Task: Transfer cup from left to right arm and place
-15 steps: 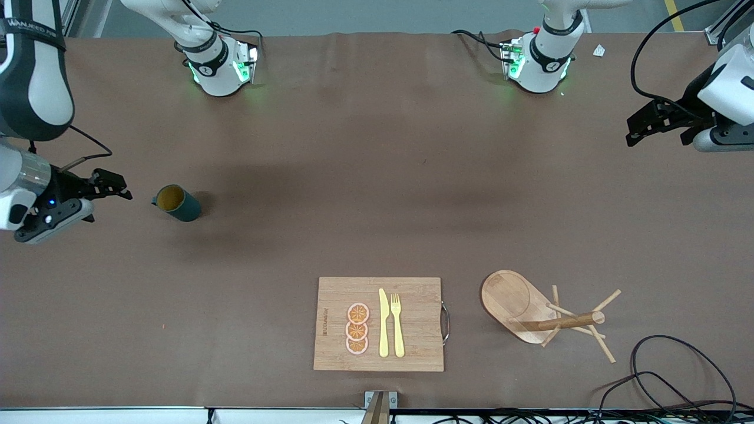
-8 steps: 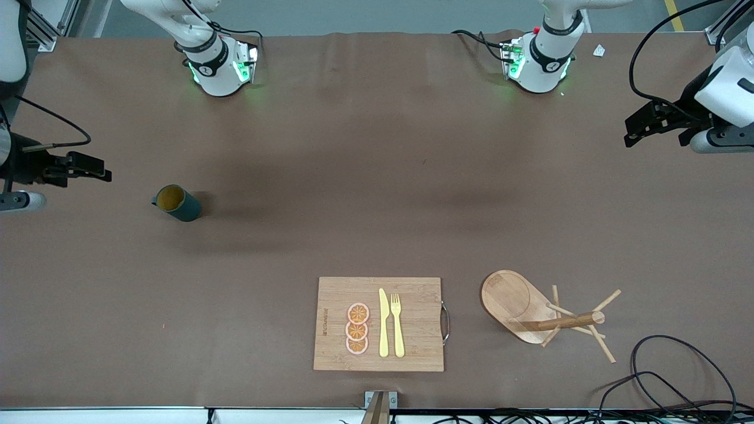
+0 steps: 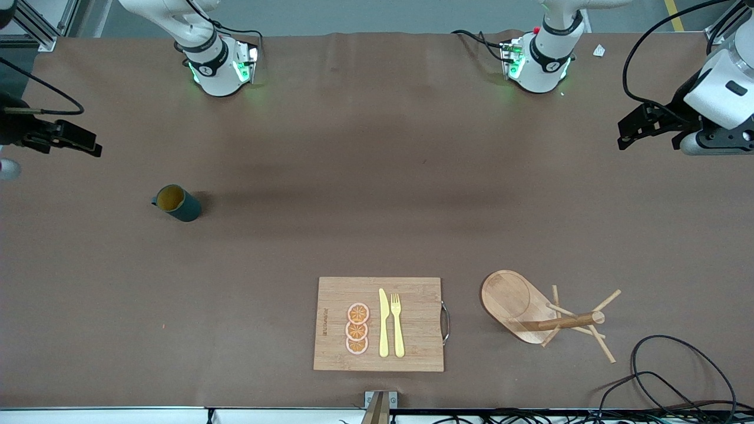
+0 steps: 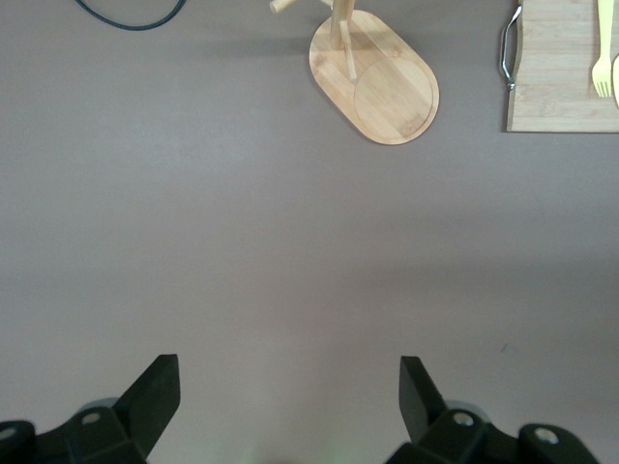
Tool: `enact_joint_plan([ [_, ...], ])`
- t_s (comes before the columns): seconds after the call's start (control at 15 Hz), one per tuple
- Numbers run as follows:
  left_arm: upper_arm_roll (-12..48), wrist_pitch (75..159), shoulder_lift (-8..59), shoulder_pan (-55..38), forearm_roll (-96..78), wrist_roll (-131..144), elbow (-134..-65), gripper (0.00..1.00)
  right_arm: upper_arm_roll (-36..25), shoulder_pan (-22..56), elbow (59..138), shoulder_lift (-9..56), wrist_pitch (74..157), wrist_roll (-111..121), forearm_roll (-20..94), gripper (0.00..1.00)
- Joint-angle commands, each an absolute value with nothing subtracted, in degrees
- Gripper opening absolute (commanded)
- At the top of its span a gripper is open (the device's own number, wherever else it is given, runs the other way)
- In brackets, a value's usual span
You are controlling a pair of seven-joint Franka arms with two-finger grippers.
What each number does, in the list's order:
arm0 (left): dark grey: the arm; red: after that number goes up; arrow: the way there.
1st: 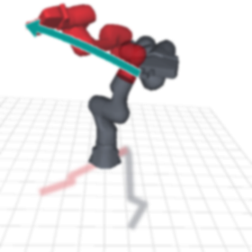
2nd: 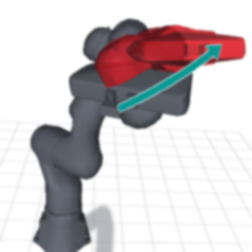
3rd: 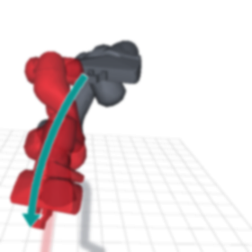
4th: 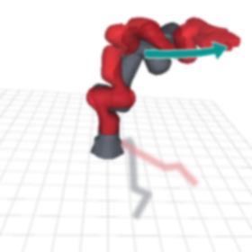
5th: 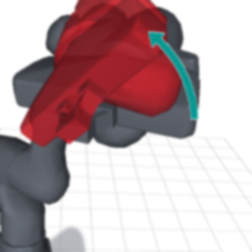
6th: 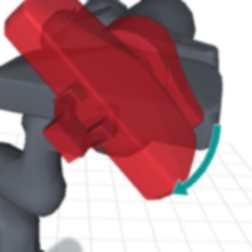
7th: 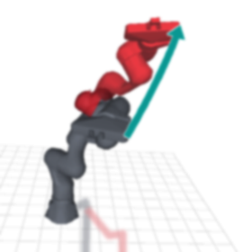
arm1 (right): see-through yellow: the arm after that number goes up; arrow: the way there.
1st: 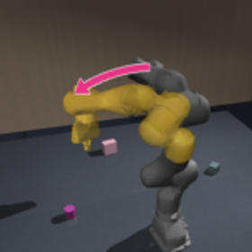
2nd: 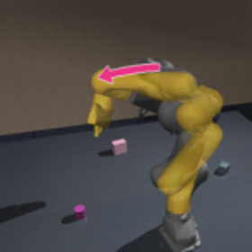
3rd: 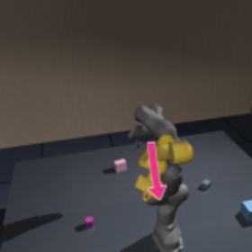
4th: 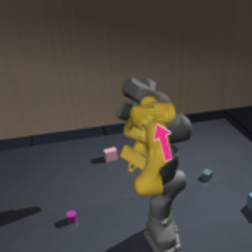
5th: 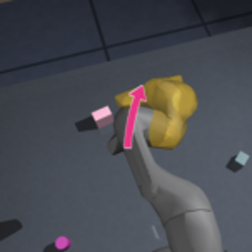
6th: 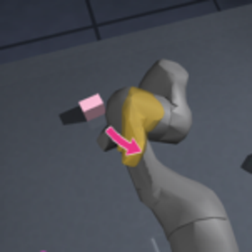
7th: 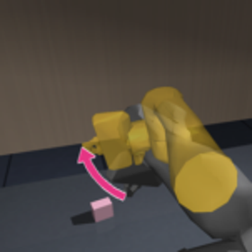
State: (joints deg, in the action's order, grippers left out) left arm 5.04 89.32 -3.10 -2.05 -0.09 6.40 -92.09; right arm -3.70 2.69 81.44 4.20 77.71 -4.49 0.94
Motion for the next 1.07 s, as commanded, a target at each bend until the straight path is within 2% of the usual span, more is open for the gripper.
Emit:
enact_joint_plan([
  [0.0,5.1,89.9,-3.9,-1.4,0.0,5.2,-91.9,1.00,-3.7,2.4,81.1,4.2,76.9,-5.3,1.2,1.00],
  [0.2,5.2,89.9,-3.3,-1.9,0.4,5.7,-91.6,1.00,-3.4,4.7,81.7,4.0,78.4,-5.1,0.5,1.00],
  [0.6,5.1,88.1,-3.0,-1.5,0.4,5.5,-90.8,1.00,-4.3,4.6,85.3,1.1,79.8,-5.1,0.4,1.00],
  [1.0,5.1,87.8,-2.9,-1.5,0.4,5.3,-90.6,1.00,-3.0,-0.2,87.4,-1.6,81.3,-4.1,0.8,1.00],
])
